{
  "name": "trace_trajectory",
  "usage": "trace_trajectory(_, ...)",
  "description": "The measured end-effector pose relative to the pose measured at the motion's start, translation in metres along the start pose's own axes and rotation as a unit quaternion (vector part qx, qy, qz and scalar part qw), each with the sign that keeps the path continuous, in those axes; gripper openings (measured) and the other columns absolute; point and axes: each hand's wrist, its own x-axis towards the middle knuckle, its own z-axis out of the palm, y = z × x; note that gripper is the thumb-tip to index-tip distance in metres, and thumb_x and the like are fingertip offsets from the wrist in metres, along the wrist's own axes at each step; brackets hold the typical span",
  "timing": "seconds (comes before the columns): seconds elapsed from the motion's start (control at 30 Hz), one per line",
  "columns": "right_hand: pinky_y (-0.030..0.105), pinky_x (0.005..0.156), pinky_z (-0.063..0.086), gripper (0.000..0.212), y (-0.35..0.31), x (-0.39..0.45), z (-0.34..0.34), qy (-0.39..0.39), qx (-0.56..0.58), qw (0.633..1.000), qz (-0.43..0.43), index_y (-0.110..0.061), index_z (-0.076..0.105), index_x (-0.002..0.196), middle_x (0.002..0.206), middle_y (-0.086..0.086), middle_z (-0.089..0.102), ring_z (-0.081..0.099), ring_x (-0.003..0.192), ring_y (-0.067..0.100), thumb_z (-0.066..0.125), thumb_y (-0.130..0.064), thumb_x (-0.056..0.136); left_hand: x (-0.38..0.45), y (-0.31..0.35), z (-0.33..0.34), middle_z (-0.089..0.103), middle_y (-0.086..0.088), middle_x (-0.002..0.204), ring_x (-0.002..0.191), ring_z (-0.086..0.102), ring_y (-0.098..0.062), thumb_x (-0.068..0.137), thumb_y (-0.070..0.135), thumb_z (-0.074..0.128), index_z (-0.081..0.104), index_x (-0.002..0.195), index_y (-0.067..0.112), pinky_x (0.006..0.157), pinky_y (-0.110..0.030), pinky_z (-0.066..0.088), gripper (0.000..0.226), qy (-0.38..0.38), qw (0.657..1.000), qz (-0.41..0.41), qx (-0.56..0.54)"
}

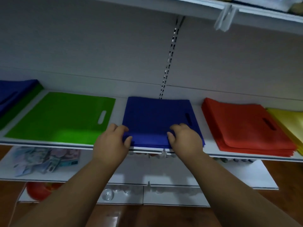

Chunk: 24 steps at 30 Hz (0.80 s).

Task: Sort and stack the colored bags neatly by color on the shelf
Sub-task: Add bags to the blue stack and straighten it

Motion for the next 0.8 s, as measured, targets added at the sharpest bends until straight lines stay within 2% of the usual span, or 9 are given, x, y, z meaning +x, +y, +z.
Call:
trace_trajectory(0.1, 0.035, 0.071, 0.049, 0.035, -0.062, 0.007, 0.006, 0.003, 0.054, 0.997, -0.062, -0.019, 0.060, 0.126, 0.118, 0.005, 0.060, 0.060, 0.096, 0.026, 0.048, -0.037, 0.100, -0.007, -0.031, -0.020, 0.058, 0.000, 0.091, 0.074, 0.061, -0.026, 0.081, 0.028, 0.076, 0.066, 0.112, 0.022, 0.061, -0.032, 0.044, 0.033, 0.003, 0.998, -0.036, -0.046)
trace_trajectory(0.23, 0.038, 0.076, 0.050, 0.035, -0.152, 0.019, 0.017, 0.003, 0.096, 0.987, -0.130, -0.019, 0.061, 0.126, 0.115, 0.007, 0.061, 0.061, 0.098, 0.029, 0.052, -0.036, 0.097, -0.014, -0.097, -0.057, 0.051, 0.010, 0.076, 0.071, 0.053, -0.017, 0.083, 0.033, 0.073, 0.060, 0.123, 0.027, 0.060, -0.031, 0.040, 0.043, -0.012, 0.992, -0.109, -0.064)
trace_trajectory(0.37, 0.036, 0.078, 0.047, 0.040, -0.265, 0.026, 0.036, -0.005, 0.131, 0.976, -0.175, -0.020, 0.056, 0.133, 0.117, 0.009, 0.063, 0.061, 0.105, 0.030, 0.055, -0.035, 0.096, -0.020, -0.189, -0.116, 0.055, 0.007, 0.069, 0.066, 0.052, -0.010, 0.085, 0.029, 0.070, 0.055, 0.130, 0.026, 0.058, -0.030, 0.036, 0.047, -0.001, 0.979, -0.178, -0.099)
trace_trajectory(0.5, 0.034, 0.082, 0.047, 0.051, -0.373, 0.038, 0.059, -0.027, 0.135, 0.965, -0.223, -0.026, 0.047, 0.143, 0.118, 0.007, 0.062, 0.060, 0.106, 0.028, 0.055, -0.039, 0.094, -0.028, -0.280, -0.165, 0.057, 0.005, 0.072, 0.068, 0.054, -0.008, 0.085, 0.027, 0.067, 0.054, 0.126, 0.030, 0.063, -0.032, 0.037, 0.043, 0.014, 0.965, -0.234, -0.118)
trace_trajectory(0.6, 0.032, 0.082, 0.047, 0.063, -0.446, 0.044, 0.076, -0.117, 0.131, 0.959, -0.222, -0.041, 0.028, 0.150, 0.116, 0.007, 0.063, 0.060, 0.104, 0.028, 0.056, -0.042, 0.094, -0.041, -0.337, -0.196, 0.056, 0.005, 0.077, 0.073, 0.058, -0.014, 0.086, 0.027, 0.067, 0.053, 0.125, 0.032, 0.068, -0.036, 0.046, 0.042, -0.003, 0.959, -0.256, -0.125)
trace_trajectory(0.67, 0.034, 0.078, 0.052, 0.074, -0.484, 0.046, 0.087, -0.196, 0.114, 0.951, -0.209, -0.051, 0.010, 0.151, 0.112, 0.008, 0.065, 0.062, 0.098, 0.030, 0.056, -0.046, 0.093, -0.050, -0.368, -0.211, 0.057, 0.006, 0.080, 0.073, 0.059, -0.010, 0.086, 0.029, 0.067, 0.052, 0.126, 0.036, 0.069, -0.036, 0.050, 0.043, -0.012, 0.954, -0.271, -0.128)
trace_trajectory(0.73, 0.035, 0.077, 0.053, 0.078, -0.508, 0.050, 0.100, -0.233, 0.084, 0.949, -0.196, -0.054, 0.000, 0.149, 0.123, 0.008, 0.064, 0.063, 0.098, 0.030, 0.054, -0.050, 0.094, -0.056, -0.392, -0.221, 0.058, 0.009, 0.084, 0.071, 0.059, -0.006, 0.088, 0.032, 0.067, 0.049, 0.127, 0.040, 0.069, -0.034, 0.052, 0.044, -0.026, 0.951, -0.277, -0.136)
trace_trajectory(0.8, 0.035, 0.081, 0.052, 0.077, -0.523, 0.055, 0.110, -0.251, 0.071, 0.950, -0.171, -0.053, -0.001, 0.150, 0.134, 0.007, 0.058, 0.062, 0.105, 0.031, 0.052, -0.053, 0.094, -0.058, -0.408, -0.224, 0.059, 0.008, 0.086, 0.070, 0.060, -0.007, 0.089, 0.030, 0.066, 0.048, 0.128, 0.042, 0.066, -0.033, 0.051, 0.044, -0.038, 0.939, -0.291, -0.179)
